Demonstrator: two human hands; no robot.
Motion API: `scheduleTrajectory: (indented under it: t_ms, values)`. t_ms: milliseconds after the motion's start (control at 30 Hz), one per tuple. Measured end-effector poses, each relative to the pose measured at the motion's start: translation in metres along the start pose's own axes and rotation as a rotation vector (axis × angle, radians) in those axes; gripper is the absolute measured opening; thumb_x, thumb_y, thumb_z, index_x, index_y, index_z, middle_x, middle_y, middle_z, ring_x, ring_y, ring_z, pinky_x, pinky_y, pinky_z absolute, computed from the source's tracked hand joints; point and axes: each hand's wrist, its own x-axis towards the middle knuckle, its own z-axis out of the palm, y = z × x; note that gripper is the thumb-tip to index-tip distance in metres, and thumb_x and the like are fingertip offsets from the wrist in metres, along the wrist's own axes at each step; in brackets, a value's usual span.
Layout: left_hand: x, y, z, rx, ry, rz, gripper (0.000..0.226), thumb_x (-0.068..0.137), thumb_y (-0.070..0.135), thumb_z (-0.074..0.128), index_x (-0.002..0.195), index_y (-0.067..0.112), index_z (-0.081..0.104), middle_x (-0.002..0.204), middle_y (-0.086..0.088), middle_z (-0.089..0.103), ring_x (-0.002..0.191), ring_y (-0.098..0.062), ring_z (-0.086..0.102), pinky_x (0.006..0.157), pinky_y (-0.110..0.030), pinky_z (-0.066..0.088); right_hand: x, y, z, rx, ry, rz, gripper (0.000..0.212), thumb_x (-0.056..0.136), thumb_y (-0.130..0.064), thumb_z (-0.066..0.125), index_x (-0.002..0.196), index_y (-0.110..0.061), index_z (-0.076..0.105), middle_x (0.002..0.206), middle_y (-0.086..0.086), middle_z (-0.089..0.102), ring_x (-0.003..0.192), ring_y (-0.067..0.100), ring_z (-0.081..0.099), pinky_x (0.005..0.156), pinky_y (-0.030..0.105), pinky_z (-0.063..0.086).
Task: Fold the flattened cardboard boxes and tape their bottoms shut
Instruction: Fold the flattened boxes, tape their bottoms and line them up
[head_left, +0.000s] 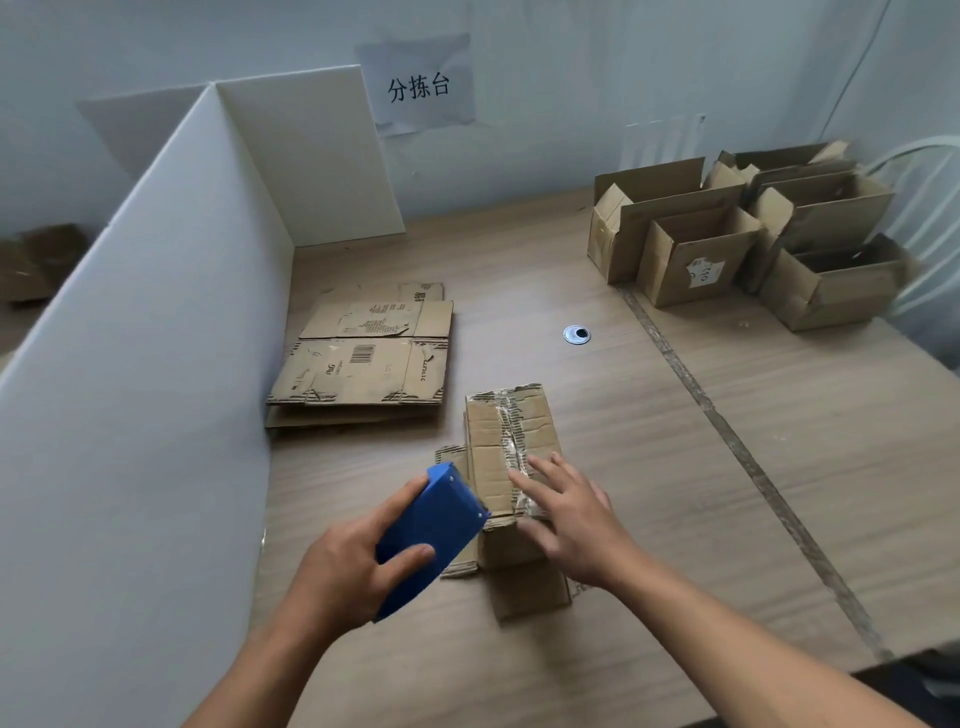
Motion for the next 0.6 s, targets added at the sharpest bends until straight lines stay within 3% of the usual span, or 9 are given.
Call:
scheduleTrajectory:
  t_ms: [67, 133, 233, 400, 467, 600]
  values:
    - [-0.003, -0.002, 0.001, 0.064, 0.037, 0.126, 0.072, 0.074, 0.066, 0.055, 0.129, 0.084, 0.011, 0.102, 0.022, 0.064, 0.081, -0.008, 0.055, 0.074, -0.026, 0.049, -0.004, -0.006, -0.013, 0.237, 0.123, -0.013, 0.061, 0.089, -0.053, 0.047, 0.147, -0.036, 0.044, 0.154, -0.007, 0.04, 0.147, 0.014, 0.026, 0.119, 0.045, 0.025]
    - [-0.005, -0.003, 0.001, 0.127, 0.11, 0.264, 0.072, 0.078, 0.064, 0.055, 0.141, 0.07, 0.021, 0.101, 0.015, 0.069, 0.08, -0.01, 0.059, 0.067, -0.027, 0.05, -0.008, -0.011, -0.025, 0.42, 0.135, -0.064, 0.055, 0.091, -0.044, 0.055, 0.144, -0.03, 0.049, 0.145, -0.008, 0.049, 0.137, 0.006, 0.04, 0.116, 0.034, 0.032]
    - [-0.002, -0.001, 0.001, 0.236, 0.154, 0.459, 0.067, 0.089, 0.062, 0.052, 0.15, 0.052, 0.026, 0.084, 0.01, 0.064, 0.068, -0.015, 0.057, 0.055, -0.028, 0.047, -0.01, -0.021, -0.044, 0.515, 0.028, -0.111, 0.053, 0.096, -0.035, 0.062, 0.146, -0.035, 0.046, 0.146, -0.014, 0.047, 0.135, -0.003, 0.04, 0.11, 0.018, 0.033]
    - [-0.001, 0.007, -0.001, 0.307, 0.246, 0.68, 0.062, 0.093, 0.049, 0.058, 0.149, 0.037, 0.035, 0.076, 0.008, 0.051, 0.063, -0.015, 0.047, 0.055, -0.025, 0.039, -0.007, -0.028, -0.055, 0.493, -0.065, -0.173, 0.046, 0.096, -0.026, 0.065, 0.141, -0.03, 0.054, 0.136, -0.024, 0.047, 0.123, -0.026, 0.034, 0.097, -0.001, 0.028]
    - [-0.002, 0.009, -0.002, 0.335, 0.27, 0.704, 0.061, 0.093, 0.048, 0.058, 0.149, 0.036, 0.036, 0.076, 0.007, 0.05, 0.063, -0.014, 0.046, 0.054, -0.026, 0.04, -0.007, -0.03, -0.056, 0.489, -0.059, -0.208, 0.039, 0.097, -0.025, 0.064, 0.135, -0.026, 0.06, 0.133, -0.022, 0.05, 0.123, -0.026, 0.035, 0.097, 0.0, 0.03]
    - [-0.003, 0.014, -0.002, 0.363, 0.28, 0.724, 0.057, 0.095, 0.048, 0.056, 0.148, 0.035, 0.038, 0.077, 0.007, 0.051, 0.064, -0.014, 0.045, 0.056, -0.025, 0.038, -0.011, -0.034, -0.061, 0.66, -0.045, -0.185, 0.029, 0.095, -0.036, 0.055, 0.112, -0.021, 0.073, 0.131, -0.011, 0.058, 0.123, -0.003, 0.051, 0.099, 0.019, 0.045]
